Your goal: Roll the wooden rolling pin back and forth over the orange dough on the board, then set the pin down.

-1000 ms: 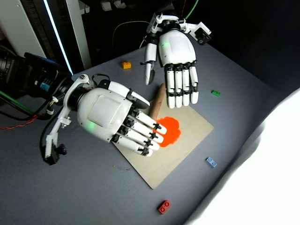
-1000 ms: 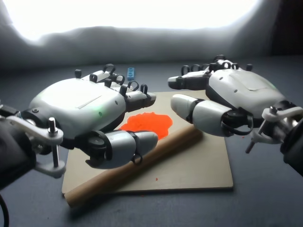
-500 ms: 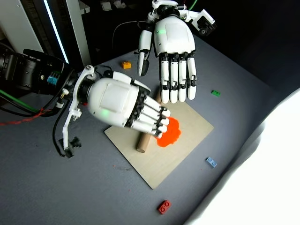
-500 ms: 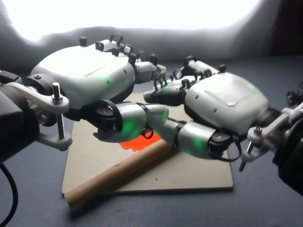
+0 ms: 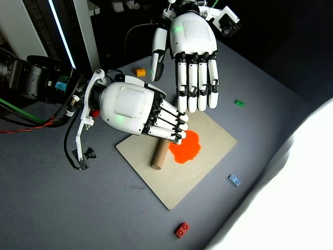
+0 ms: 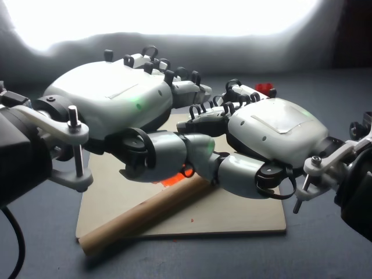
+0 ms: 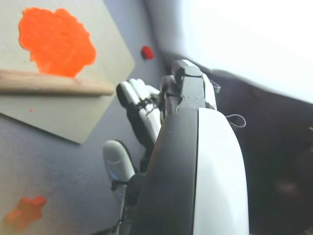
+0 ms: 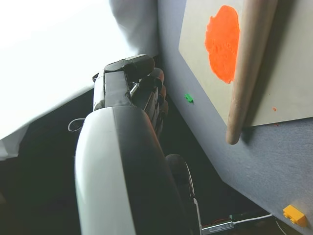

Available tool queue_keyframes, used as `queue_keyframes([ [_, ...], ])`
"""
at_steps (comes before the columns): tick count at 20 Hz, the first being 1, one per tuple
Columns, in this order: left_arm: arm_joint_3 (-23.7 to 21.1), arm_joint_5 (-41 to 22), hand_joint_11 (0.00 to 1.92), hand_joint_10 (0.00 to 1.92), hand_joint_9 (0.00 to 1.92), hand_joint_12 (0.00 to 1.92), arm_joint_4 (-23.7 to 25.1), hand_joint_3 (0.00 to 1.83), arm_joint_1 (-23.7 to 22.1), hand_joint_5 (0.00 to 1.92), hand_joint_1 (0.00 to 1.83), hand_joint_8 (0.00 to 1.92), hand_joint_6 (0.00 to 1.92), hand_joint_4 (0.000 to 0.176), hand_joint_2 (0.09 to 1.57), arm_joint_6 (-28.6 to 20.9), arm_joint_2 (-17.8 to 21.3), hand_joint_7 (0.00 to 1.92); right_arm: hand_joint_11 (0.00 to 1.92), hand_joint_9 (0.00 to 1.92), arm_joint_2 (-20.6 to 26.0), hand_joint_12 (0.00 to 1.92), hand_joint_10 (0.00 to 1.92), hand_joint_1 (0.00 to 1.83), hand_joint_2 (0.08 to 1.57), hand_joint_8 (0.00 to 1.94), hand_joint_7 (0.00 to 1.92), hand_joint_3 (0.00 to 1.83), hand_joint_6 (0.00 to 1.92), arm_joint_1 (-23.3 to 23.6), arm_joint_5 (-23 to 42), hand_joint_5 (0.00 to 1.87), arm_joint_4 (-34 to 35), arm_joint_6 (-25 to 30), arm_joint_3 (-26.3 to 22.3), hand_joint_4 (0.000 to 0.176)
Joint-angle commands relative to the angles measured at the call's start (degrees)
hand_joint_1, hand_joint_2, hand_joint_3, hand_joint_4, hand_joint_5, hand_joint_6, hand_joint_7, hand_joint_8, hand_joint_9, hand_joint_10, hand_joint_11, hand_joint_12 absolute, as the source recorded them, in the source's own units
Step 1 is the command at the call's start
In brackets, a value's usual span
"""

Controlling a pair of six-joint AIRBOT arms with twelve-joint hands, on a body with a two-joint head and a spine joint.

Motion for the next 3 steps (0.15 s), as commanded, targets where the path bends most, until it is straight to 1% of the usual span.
queue_keyframes([
  [1, -0.16, -1.51, 0.00, 0.00, 0.27, 0.39, 2.15, 0.00, -1.05, 0.25, 0.00, 0.00, 0.00, 0.000, 1.44, 0.13, 0.57, 0.33, 0.00, 0.49, 0.44, 1.05, 0.00, 0.00, 1.48, 0.00, 0.51, 0.00, 0.00, 0.40, 5.20, 0.56, -2.50, 0.29, -0.11, 0.000],
  [3, -0.26, -1.50, 0.00, 0.00, 0.25, 0.35, 2.17, 0.00, -1.05, 0.24, 0.00, 0.00, 0.00, 0.000, 1.43, 0.14, 0.79, 0.31, 0.00, 0.49, 0.51, 1.03, 0.00, 0.00, 1.48, 0.00, 0.52, 0.00, 0.00, 0.64, 4.79, 0.55, -2.50, 0.34, -0.09, 0.000],
])
